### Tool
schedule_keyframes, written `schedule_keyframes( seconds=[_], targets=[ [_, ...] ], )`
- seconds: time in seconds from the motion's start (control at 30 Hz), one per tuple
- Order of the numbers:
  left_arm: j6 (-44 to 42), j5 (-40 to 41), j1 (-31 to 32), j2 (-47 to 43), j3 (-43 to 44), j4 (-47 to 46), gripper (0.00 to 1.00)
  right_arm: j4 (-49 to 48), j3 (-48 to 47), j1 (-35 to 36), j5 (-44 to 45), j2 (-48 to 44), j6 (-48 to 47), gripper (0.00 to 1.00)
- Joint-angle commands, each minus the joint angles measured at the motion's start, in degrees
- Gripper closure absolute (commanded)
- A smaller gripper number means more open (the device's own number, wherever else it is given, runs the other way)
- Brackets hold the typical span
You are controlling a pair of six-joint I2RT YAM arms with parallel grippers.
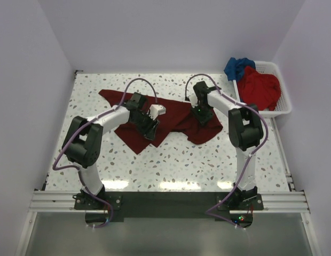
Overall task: Fold and stack the t-shirts
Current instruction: Flatten the tshirt out
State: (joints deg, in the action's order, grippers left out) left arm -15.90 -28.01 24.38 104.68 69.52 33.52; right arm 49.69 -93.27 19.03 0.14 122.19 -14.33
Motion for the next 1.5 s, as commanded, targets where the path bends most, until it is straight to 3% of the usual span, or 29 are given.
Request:
schedule_keyframes(
  seconds=[0.0, 0.17, 0.37, 0.8, 1.4, 1.47],
  targets=[
    [-1.59, 0.32, 0.93, 0.78, 0.01, -1.70, 0.52, 1.46, -1.29, 0.05, 1.79, -2.40, -1.23, 0.81],
    [-2.64, 1.55, 2.69, 0.61, -1.04, -2.05, 0.50, 3.22, -3.05, -0.13, 2.41, -3.54, -1.84, 1.00],
    [-3.35, 8.93, 6.55, -0.01, -3.42, -4.16, 0.48, 4.45, -4.19, -0.22, 2.58, -4.77, -2.28, 1.00],
    [-2.29, 15.78, 10.77, -0.44, -1.14, -4.43, 0.44, 5.15, -3.67, -0.75, 2.23, -5.21, -2.90, 1.00],
    [-2.20, 20.54, 15.08, 4.56, 0.62, -3.02, 0.43, 4.80, -3.67, -1.71, 2.06, -5.82, -3.60, 1.00],
    [-2.20, 20.63, 15.34, 5.27, -0.69, -3.37, 0.48, 4.80, -3.41, -1.89, 2.06, -6.00, -3.69, 1.00]
  ],
)
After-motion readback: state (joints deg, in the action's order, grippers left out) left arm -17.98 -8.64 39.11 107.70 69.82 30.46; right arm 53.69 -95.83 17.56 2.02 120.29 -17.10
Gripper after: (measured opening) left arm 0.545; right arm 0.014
